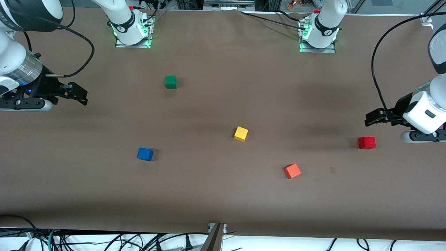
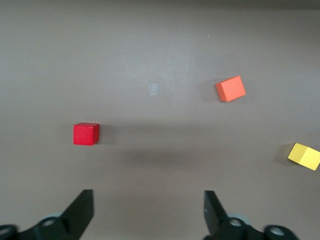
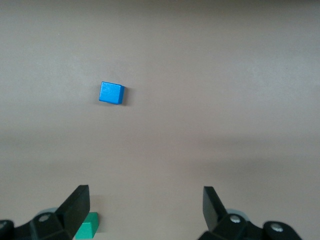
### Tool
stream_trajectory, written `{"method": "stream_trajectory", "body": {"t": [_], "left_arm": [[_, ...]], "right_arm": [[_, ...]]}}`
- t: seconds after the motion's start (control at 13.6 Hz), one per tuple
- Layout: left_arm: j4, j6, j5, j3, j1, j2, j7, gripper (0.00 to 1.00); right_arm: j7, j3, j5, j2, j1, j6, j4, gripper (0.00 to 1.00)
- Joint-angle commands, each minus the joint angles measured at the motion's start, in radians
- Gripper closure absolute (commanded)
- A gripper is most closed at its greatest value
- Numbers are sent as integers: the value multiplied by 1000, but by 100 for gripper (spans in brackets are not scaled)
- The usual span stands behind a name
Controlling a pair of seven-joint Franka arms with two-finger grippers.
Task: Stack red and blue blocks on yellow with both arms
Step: 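Reach to the red cube with the left gripper and grasp it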
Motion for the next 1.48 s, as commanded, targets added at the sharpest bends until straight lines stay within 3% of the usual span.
{"method": "stream_trajectory", "body": {"t": [0.0,0.22,0.37,0.59,0.81,1.18,1.4], "left_arm": [[52,-18,-33,6,5,28,14,0],[53,-16,-22,9,19,41,18,0],[52,-9,-21,10,110,48,66,0],[49,83,-1,10,216,171,248,0],[-6,189,4,9,232,264,296,0],[-273,512,21,9,247,298,396,0],[-319,553,21,9,256,300,440,0]], "right_arm": [[5,2,1,-16,1,9,-15,0],[5,2,-1,-14,3,8,-15,0],[4,2,-1,-14,3,7,-13,0],[4,2,-1,-16,3,0,-13,0],[-1,3,-4,-16,3,-2,-13,0],[0,0,-7,1,30,-14,18,0],[-10,2,-25,90,39,-28,33,0]]}}
